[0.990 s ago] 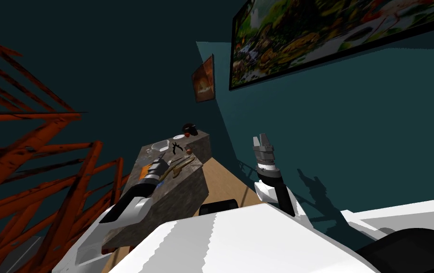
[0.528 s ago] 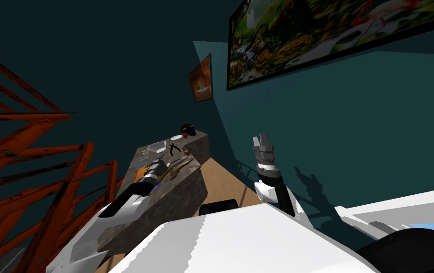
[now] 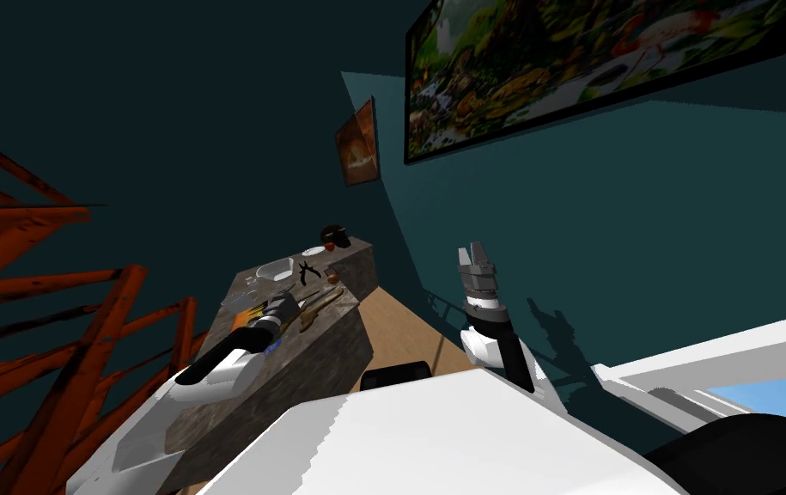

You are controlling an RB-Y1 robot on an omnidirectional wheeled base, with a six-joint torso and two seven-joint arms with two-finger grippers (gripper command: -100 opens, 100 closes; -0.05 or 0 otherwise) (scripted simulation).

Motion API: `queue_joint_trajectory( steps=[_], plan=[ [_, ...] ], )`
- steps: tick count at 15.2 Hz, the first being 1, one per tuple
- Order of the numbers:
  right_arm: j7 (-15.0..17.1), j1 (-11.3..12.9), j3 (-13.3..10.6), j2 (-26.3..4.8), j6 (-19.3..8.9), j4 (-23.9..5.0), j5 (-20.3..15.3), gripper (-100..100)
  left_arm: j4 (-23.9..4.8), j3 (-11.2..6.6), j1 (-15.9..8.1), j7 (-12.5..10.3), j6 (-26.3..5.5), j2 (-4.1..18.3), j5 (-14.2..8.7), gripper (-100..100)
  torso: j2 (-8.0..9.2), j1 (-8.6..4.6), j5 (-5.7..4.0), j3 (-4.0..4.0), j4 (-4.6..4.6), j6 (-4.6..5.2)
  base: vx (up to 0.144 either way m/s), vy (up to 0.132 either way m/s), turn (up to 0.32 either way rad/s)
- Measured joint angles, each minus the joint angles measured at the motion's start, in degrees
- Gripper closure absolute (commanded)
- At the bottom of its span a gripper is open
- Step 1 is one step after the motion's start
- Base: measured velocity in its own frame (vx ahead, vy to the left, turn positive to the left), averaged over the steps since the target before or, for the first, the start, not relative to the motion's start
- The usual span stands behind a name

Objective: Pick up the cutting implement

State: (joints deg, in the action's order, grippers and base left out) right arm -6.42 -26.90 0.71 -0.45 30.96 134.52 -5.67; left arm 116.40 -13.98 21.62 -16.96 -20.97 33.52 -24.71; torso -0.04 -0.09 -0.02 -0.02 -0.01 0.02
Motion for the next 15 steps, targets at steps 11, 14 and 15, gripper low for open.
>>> queue_joint_trajectory(
  steps=[11, 14, 15],
  plan=[
    [0.0, 0.0, 0.0, 0.0, 0.0, 0.0, 0.0, 0, -3.0, -2.13, -1.8, -4.2, -12.9, 3.6, -4.0, -100, 0.0, -0.01, 0.0, 0.0, 0.0, -0.03, 0.012, -0.024, -0.065],
    [0.0, 0.0, 0.0, 0.0, 0.0, 0.0, 0.0, 0, -4.3, -2.96, -2.4, -5.6, -16.2, 5.2, -5.7, -100, -0.02, -0.02, 0.0, -0.01, -0.01, -0.03, 0.015, -0.021, -0.056],
    [0.0, 0.0, 0.0, 0.0, 0.0, 0.0, 0.0, 0, -4.4, -3.0, -2.5, -5.7, -17.3, 5.3, -5.8, -100, -0.01, 0.01, 0.0, 0.0, 0.0, -0.04, 0.015, -0.023, -0.1]
  ],
)
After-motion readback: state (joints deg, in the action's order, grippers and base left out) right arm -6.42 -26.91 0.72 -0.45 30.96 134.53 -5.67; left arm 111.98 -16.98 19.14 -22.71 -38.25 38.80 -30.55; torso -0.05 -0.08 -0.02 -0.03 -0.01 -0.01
